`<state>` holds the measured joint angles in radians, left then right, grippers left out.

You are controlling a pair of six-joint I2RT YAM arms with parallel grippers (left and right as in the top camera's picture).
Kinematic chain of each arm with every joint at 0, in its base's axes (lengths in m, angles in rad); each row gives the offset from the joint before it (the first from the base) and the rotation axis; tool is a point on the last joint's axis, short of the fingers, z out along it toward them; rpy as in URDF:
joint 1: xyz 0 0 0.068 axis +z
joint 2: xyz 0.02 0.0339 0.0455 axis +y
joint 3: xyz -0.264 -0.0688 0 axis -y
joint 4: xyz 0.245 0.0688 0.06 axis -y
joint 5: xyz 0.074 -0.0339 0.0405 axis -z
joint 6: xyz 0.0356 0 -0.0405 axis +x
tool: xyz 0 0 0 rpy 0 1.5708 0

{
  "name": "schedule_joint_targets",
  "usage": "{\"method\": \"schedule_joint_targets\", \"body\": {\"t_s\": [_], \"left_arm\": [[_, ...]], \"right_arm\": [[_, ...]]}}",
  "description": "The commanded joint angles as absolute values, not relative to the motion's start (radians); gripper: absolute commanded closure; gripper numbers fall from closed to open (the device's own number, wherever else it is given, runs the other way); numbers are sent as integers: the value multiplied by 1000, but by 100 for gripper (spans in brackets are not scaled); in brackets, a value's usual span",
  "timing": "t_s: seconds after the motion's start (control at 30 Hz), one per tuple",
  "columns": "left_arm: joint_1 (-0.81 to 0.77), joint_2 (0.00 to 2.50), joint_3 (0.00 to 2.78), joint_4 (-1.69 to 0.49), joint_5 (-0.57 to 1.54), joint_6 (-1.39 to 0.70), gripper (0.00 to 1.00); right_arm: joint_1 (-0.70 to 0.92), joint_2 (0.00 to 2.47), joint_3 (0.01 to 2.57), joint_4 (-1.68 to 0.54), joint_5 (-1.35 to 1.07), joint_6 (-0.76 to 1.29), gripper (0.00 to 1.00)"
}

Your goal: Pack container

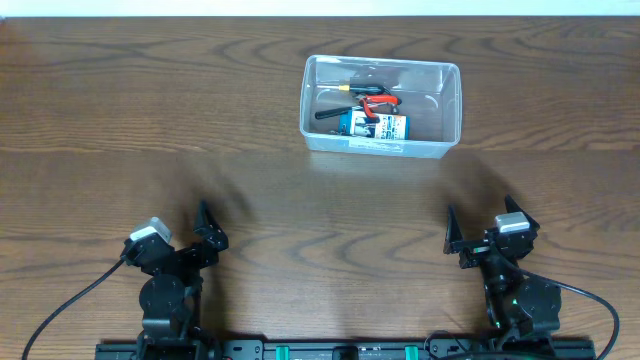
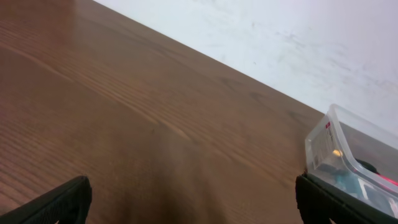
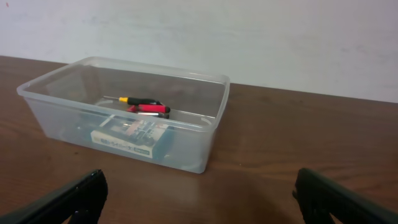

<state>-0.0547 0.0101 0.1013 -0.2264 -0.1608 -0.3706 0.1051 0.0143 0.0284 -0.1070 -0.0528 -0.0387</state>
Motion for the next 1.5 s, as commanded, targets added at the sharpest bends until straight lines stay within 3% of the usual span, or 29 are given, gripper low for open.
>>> {"method": "schedule_joint_targets", "body": {"t_s": [0.0, 0.27, 1.47], "left_arm": [[-51, 2, 91, -222, -166, -399, 2], [-51, 2, 85, -222, -166, -485, 2], [-51, 4, 68, -218, -166, -499, 2]], "right_arm": [[96, 5, 22, -104, -57, -54, 1], [96, 5, 22, -104, -57, -54, 1], [96, 5, 22, -104, -57, -54, 1]]}}
